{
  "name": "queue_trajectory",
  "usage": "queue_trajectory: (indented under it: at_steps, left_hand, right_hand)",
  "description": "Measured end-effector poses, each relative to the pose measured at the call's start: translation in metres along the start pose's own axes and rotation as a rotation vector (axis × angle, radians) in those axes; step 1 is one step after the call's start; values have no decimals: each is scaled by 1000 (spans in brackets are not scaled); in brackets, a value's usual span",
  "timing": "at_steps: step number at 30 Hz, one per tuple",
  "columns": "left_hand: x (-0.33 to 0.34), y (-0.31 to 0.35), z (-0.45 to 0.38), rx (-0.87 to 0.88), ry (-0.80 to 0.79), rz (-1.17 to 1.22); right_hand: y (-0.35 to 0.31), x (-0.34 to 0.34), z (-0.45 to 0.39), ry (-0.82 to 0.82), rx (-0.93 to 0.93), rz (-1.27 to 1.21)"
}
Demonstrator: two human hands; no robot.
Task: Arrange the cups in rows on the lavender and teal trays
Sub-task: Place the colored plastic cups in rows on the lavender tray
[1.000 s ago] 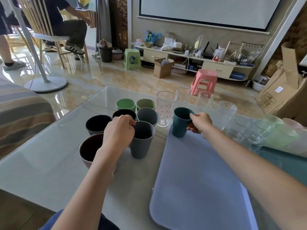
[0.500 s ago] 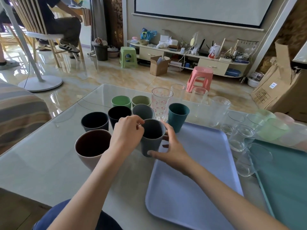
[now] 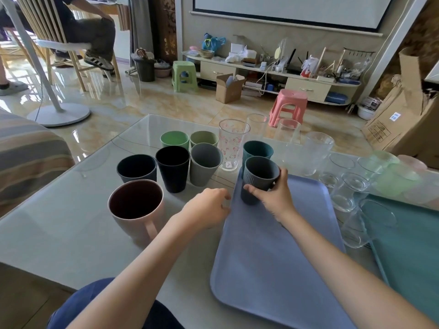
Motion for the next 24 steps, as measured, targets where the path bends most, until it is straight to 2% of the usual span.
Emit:
queue_trajectory:
  at_steps: [5,10,13,17,20,24]
  left_hand:
    - [-1,-2,-3,-1,61,-19]
    - [-12,-8,-2,-20,275,-44]
    - [-32,-8,4,-16,463,-44]
    - [-57,-22,10,-87,742,-132]
    - [-60,-40,7,-183,714,-303]
    - [-54,-55,0,-258,560,-381]
  right_hand:
    - [7,7,-2,0,-10,16]
    - [6,8,3,-15,-26,-7]
    - [-3,5,19,66,-179,184]
    - [-25,15,28,152,-542,473]
    - [-40,35,25,80,-629,562]
    - [-47,70,16,-186,-669,595]
Point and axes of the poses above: each hand's wrist, its own z-axis away from the middle knuckle, its own x-axis out of the palm, y = z × x, the point moved 2 cm from there along -z, towards the middle knuckle, and after that the axes turned 13 degrees about -z, right-handed, at the moved point
